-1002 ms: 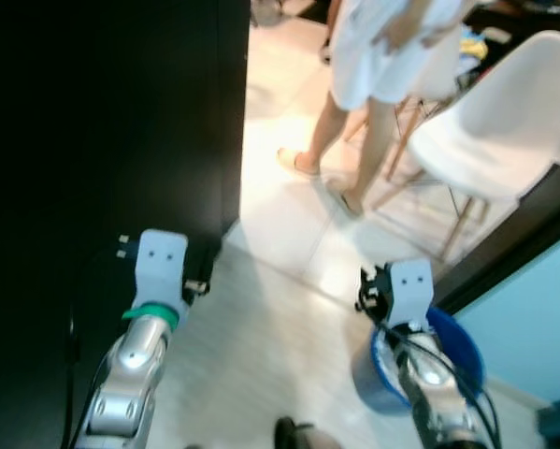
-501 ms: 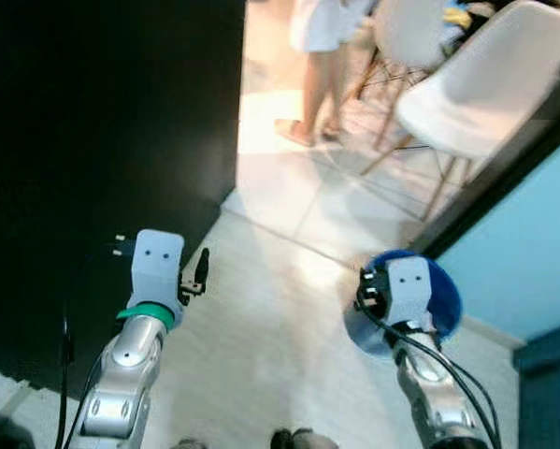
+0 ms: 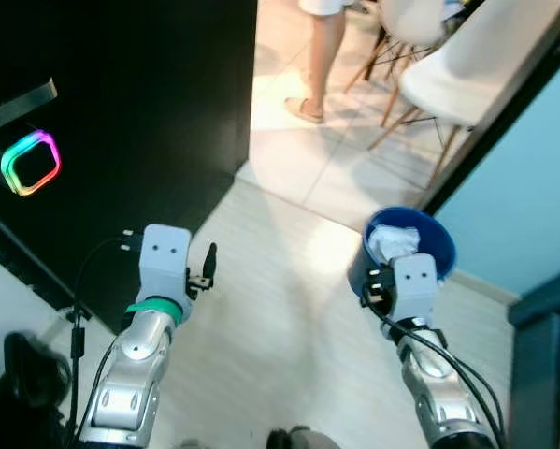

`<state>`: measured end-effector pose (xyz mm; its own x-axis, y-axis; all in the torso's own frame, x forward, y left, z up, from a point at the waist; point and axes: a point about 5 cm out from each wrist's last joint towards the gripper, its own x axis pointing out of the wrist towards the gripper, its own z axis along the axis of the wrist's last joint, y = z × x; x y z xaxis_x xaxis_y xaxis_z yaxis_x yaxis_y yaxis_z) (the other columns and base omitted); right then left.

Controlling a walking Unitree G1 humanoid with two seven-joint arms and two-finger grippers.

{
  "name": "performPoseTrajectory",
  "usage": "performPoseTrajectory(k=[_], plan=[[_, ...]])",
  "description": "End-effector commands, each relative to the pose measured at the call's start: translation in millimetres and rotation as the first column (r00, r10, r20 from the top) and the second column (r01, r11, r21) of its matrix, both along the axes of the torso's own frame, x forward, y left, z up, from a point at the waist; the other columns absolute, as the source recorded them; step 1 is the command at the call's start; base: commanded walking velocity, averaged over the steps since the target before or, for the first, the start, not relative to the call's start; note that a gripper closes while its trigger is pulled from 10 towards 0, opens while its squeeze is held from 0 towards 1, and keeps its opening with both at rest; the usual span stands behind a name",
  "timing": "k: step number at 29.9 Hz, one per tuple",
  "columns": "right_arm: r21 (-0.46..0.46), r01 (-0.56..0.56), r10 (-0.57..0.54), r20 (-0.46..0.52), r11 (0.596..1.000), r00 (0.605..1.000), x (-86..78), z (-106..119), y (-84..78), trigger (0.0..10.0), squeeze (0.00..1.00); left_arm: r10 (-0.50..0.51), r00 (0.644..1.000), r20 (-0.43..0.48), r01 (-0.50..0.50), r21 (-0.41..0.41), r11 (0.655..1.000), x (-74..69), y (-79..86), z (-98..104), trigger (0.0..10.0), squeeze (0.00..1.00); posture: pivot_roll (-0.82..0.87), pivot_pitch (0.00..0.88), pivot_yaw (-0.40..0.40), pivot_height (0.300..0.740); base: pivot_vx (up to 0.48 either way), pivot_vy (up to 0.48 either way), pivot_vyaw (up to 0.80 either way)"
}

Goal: Clean up the room

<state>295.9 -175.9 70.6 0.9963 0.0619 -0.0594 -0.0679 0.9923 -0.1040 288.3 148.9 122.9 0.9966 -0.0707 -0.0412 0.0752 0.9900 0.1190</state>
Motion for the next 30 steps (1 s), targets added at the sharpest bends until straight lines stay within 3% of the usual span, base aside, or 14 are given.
performPoseTrajectory(k=[1, 18, 30], plan=[[0.009, -0.006, 0.007, -0.020, 1.000, 1.000, -0.2, -4.3, 4.7, 10.0, 0.00, 0.017, 0.999, -0.030, -0.017, 0.001, 1.000, -1.7, 3.8, -6.9, 10.0, 0.00, -0.04, 0.092, -0.012, 0.740, -0.379, 0.000, 0.00], [0.010, -0.004, 0.004, -0.019, 1.000, 1.000, 0.5, -3.9, 3.5, 10.0, 0.00, 0.025, 0.999, -0.034, -0.025, -0.005, 1.000, -1.0, 2.8, -7.5, 10.0, 0.00, -0.04, 0.103, -0.017, 0.740, -0.368, 0.000, 0.00], [0.015, 0.003, -0.002, -0.028, 1.000, 1.000, 1.8, -5.4, 3.4, 10.0, 0.00, 0.056, 0.996, -0.076, -0.058, -0.033, 0.998, 0.5, 6.9, -12.0, 10.0, 0.00, -0.04, 0.099, -0.015, 0.740, 0.000, 0.000, 0.00]])
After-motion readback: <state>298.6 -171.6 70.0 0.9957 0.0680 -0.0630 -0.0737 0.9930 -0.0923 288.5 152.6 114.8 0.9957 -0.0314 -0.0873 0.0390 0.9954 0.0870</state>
